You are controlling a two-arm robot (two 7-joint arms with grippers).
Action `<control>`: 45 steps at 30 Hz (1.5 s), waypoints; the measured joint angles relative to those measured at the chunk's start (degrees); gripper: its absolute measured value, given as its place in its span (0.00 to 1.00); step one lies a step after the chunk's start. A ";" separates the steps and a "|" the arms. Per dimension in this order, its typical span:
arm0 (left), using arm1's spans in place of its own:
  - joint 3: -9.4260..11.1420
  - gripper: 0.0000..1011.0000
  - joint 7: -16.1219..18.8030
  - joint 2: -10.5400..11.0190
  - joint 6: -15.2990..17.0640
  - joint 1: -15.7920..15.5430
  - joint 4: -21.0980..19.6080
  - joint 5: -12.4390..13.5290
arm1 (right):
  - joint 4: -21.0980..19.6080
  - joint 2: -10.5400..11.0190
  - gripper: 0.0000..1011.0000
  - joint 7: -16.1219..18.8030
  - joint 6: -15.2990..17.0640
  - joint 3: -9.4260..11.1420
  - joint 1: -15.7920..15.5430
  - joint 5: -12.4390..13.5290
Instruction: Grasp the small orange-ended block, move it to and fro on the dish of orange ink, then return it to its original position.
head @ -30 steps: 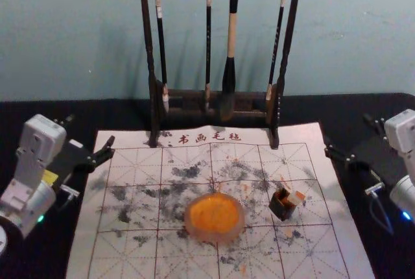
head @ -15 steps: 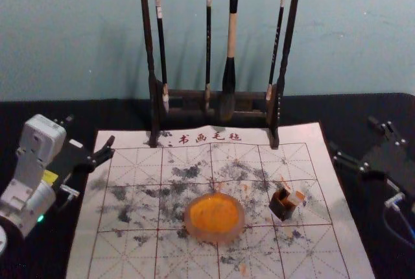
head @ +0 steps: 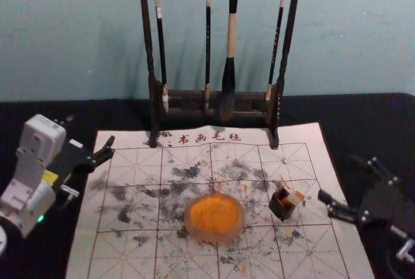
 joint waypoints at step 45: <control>0.00 0.99 0.00 0.00 0.00 0.00 0.00 0.00 | 13.57 -8.14 0.99 13.82 9.13 -3.93 11.91 -3.48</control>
